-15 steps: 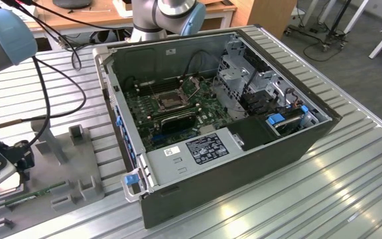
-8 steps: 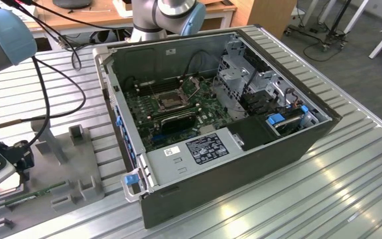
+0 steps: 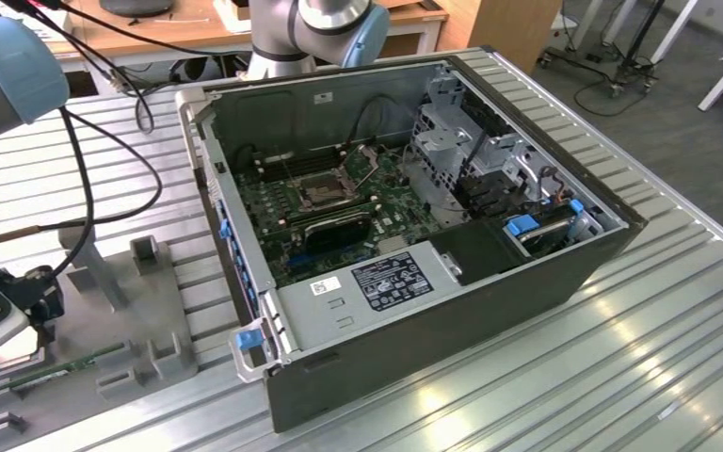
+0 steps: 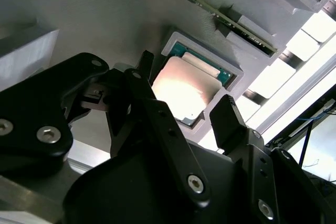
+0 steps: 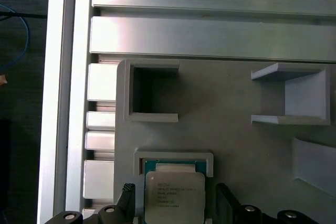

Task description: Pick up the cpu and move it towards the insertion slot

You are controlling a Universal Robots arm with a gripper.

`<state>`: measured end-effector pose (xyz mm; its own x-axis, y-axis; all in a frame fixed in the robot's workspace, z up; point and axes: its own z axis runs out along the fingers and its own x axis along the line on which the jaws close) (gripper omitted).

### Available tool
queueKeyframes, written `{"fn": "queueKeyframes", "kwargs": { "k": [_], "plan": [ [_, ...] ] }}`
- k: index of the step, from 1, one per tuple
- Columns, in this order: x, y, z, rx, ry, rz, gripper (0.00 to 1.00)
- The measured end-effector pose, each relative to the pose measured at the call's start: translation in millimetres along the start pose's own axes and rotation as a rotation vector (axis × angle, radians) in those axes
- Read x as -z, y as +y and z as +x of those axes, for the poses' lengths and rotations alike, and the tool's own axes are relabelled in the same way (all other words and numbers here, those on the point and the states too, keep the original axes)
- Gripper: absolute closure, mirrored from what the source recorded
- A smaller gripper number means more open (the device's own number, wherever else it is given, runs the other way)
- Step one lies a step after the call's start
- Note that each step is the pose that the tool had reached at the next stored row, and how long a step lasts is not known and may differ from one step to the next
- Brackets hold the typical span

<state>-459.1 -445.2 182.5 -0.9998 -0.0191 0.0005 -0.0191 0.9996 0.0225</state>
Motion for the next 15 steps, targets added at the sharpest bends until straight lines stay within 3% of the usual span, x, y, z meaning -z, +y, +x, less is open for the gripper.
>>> {"fn": "queueKeyframes", "kwargs": {
  "k": [5, 6, 8, 15],
  "plan": [
    [0.0, 0.0, 0.2, 0.0, 0.0, 0.0, 0.29],
    [0.0, 0.0, 0.2, 0.0, 0.0, 0.0, 0.31],
    [0.0, 0.0, 0.3, 0.0, 0.0, 0.0, 0.43],
    [-0.1, 0.0, 0.5, 0.0, 0.0, 0.0, 0.45]
  ]
}}
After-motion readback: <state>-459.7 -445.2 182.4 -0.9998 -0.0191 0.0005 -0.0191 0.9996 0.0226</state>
